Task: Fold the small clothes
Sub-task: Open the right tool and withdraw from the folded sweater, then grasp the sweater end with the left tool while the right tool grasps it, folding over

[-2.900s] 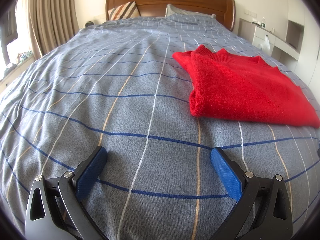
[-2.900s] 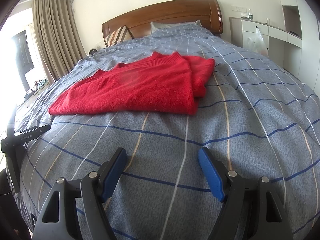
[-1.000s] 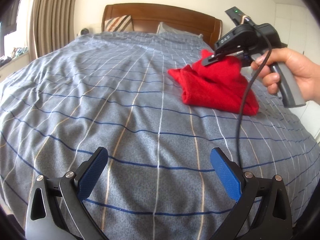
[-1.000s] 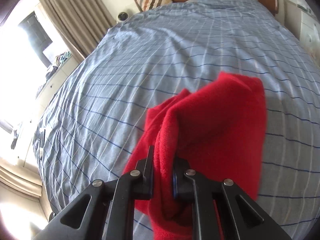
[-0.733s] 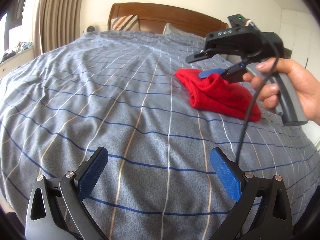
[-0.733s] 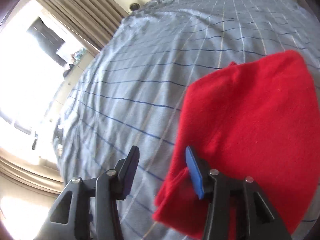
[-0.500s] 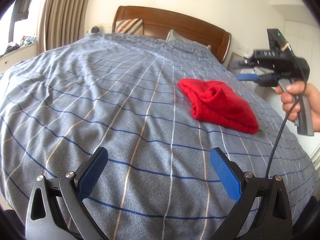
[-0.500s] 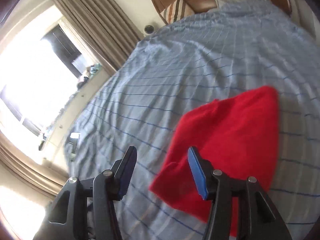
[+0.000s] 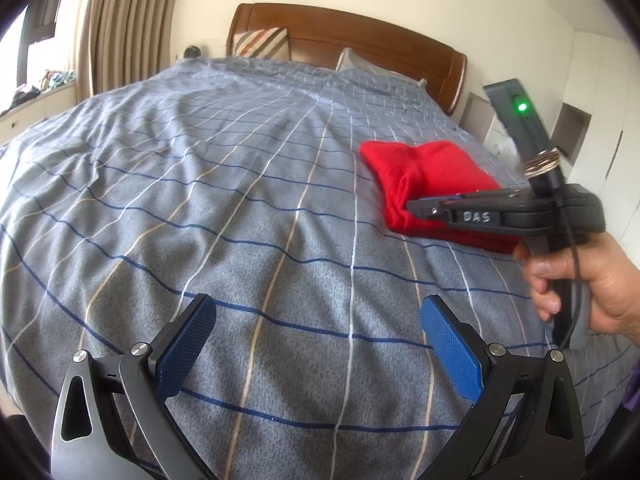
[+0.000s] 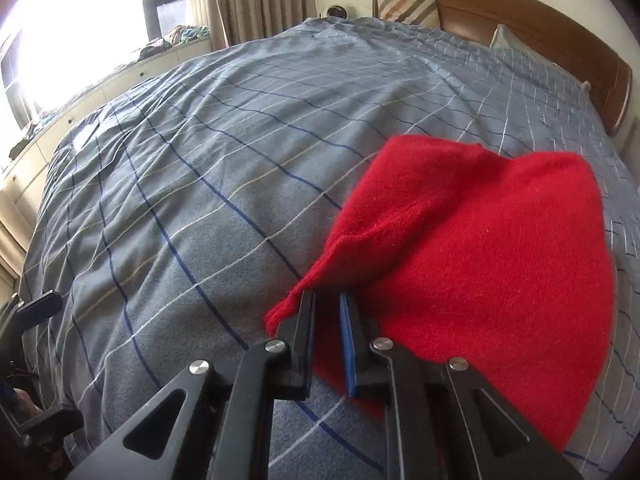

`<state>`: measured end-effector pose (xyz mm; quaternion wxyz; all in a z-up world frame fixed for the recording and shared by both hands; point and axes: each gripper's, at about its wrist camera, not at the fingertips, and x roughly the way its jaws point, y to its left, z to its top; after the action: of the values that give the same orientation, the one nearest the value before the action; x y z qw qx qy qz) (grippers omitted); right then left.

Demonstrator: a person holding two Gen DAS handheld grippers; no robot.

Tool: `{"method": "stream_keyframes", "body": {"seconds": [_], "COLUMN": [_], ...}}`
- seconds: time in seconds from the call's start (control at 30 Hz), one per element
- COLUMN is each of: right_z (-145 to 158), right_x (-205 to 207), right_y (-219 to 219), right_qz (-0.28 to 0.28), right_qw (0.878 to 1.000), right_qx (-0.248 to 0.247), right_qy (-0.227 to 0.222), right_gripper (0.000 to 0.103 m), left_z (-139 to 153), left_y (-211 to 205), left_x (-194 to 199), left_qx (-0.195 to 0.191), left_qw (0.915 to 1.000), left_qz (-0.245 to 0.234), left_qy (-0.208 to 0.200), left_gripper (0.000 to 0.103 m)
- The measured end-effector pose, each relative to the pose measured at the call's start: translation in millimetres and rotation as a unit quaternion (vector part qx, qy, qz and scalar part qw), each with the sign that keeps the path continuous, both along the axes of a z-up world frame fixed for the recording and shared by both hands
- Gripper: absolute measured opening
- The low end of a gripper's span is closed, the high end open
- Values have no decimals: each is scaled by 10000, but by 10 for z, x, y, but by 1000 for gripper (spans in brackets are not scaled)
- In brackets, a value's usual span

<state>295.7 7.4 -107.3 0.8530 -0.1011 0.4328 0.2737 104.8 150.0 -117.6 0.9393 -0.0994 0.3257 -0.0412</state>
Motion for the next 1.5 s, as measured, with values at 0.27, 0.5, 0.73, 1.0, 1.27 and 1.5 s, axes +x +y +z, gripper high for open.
{"method": "stream_keyframes", "body": {"seconds": [0.27, 0.5, 0.73, 1.0, 1.27, 1.5], "right_z": [523, -188, 76, -73, -422, -454], "right_x": [-320, -300, -865, -1362, -1440, -1476], "right_y": [-962, -1129, -1373, -1802, -1958, -1975], "right_qz": [-638, -1205, -1636, -2208, -2657, -2690], "right_qw": [9969, 9922, 9835, 9721, 9602, 9587], "right_qx": [346, 99, 747, 397, 547, 611], "right_qy": [-307, 295, -196, -682, -663, -687], "right_gripper": [16, 16, 48, 63, 81, 82], "left_z": [31, -42, -62, -115, -224, 3], "left_y": [-29, -75, -171, -437, -510, -388], "left_x": [12, 35, 32, 21, 43, 133], "left_qx": [-75, 80, 190, 596, 763, -341], "left_qw": [9999, 9999, 9997, 9967, 9952, 9956], "left_qz": [-76, -68, -135, -536, -516, -597], "left_qy": [-45, 85, 53, 118, 338, 630], "left_gripper": [102, 102, 102, 102, 103, 102]}}
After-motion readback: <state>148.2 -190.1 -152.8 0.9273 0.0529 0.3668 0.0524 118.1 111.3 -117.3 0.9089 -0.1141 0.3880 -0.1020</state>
